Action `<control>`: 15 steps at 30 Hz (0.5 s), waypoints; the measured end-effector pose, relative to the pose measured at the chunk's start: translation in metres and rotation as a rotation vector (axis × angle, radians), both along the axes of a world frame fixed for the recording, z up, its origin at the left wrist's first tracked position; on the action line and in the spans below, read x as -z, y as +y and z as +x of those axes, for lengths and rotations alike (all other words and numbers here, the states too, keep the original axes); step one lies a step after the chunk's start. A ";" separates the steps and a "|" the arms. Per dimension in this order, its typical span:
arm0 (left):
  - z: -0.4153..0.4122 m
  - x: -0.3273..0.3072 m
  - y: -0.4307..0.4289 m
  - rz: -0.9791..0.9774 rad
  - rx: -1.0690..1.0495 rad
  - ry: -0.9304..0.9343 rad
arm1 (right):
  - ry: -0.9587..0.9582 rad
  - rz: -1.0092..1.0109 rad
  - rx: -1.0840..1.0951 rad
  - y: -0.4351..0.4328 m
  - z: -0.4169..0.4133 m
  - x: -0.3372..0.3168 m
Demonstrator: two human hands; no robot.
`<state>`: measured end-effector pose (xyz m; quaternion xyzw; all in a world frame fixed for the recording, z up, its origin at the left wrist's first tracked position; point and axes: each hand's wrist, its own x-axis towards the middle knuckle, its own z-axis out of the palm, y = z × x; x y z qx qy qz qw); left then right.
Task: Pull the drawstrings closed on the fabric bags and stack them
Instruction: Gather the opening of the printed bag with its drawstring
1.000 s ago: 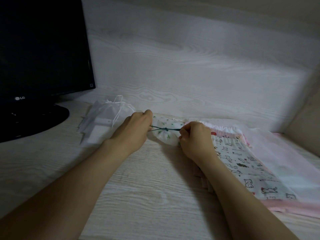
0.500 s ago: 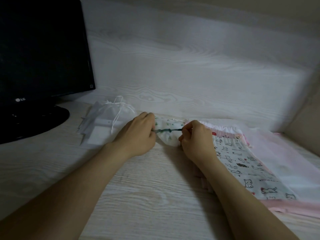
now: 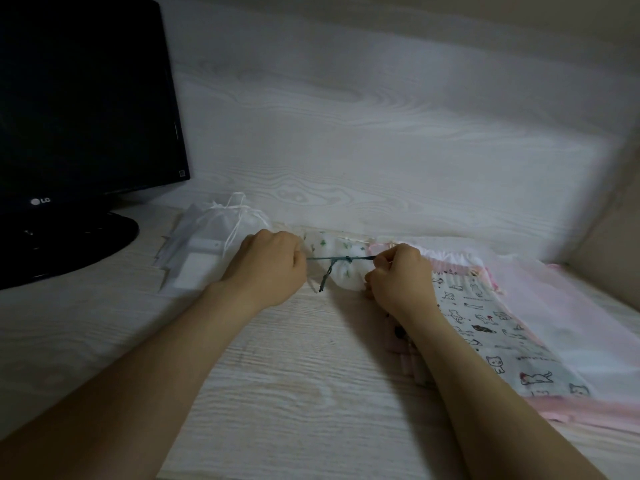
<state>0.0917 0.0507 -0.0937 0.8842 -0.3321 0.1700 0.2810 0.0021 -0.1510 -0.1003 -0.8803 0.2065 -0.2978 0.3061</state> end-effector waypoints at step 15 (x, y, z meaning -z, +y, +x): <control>-0.001 0.006 -0.004 -0.041 0.353 0.046 | -0.382 -0.316 -0.315 0.033 -0.023 -0.020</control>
